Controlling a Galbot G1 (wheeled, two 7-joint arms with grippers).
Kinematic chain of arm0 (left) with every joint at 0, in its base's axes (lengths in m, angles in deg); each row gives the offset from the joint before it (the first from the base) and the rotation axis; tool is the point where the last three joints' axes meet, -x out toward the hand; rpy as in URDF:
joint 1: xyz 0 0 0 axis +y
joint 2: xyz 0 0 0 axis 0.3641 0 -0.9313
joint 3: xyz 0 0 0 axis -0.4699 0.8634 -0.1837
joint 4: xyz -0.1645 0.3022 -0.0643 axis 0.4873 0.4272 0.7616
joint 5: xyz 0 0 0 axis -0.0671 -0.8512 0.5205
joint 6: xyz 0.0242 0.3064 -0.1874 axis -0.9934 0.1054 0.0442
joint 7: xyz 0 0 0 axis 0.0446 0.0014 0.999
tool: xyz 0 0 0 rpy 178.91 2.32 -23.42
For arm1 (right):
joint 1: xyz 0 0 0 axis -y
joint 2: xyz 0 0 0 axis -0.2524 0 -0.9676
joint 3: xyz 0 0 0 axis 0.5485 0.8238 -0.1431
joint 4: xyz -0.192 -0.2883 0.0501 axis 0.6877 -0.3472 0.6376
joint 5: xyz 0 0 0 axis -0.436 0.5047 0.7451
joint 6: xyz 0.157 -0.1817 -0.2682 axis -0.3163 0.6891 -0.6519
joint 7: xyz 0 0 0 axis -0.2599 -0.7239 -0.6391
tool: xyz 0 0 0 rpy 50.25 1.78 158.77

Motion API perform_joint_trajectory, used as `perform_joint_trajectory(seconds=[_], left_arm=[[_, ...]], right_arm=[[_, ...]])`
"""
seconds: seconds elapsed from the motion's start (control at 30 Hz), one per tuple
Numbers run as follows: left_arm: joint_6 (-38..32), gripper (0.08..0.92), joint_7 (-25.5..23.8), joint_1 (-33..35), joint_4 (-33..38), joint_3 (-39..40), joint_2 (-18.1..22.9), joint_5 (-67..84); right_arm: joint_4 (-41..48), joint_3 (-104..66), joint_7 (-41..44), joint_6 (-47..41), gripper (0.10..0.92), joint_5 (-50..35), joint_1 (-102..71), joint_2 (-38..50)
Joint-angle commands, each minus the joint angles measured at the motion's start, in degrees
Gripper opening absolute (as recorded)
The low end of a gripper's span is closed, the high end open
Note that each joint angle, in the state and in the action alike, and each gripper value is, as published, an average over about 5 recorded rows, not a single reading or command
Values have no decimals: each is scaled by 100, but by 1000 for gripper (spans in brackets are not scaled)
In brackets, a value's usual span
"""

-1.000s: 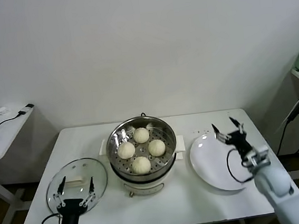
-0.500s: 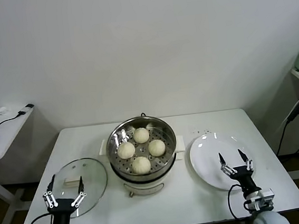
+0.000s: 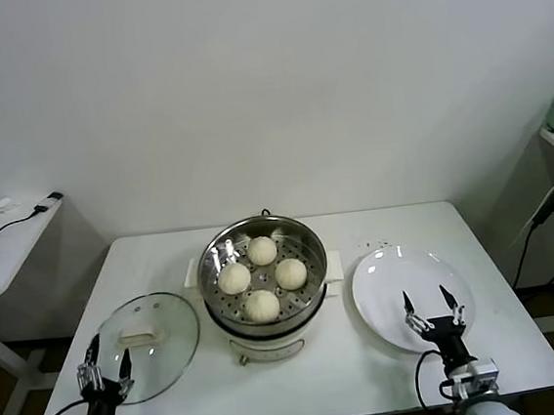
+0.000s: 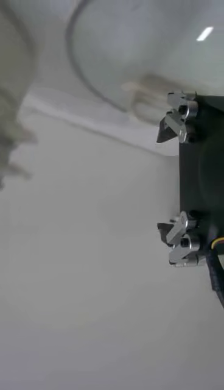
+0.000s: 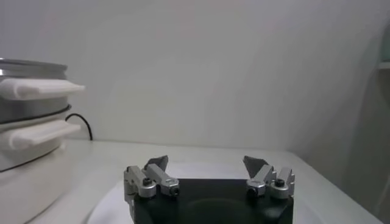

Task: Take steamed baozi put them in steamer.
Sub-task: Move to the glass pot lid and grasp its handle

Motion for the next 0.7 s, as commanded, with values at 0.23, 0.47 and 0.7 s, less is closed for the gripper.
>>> perform_joint_trajectory(seconds=[0.23,0.47,0.7], left_arm=[[691,823,291,-497,-942,90,-221,-1293],[705,823,307,-836,-1166,231,-102,-1574],[696,823,308,-1105,-1348,320,-73,-1695]], right_arm=[[-89,-81,-172,-121,823,242,-58,-123],[-143,-101,-194,-162,823,257,-91,-128],[-123,-82,-195,-169,823,306,-73,-172]])
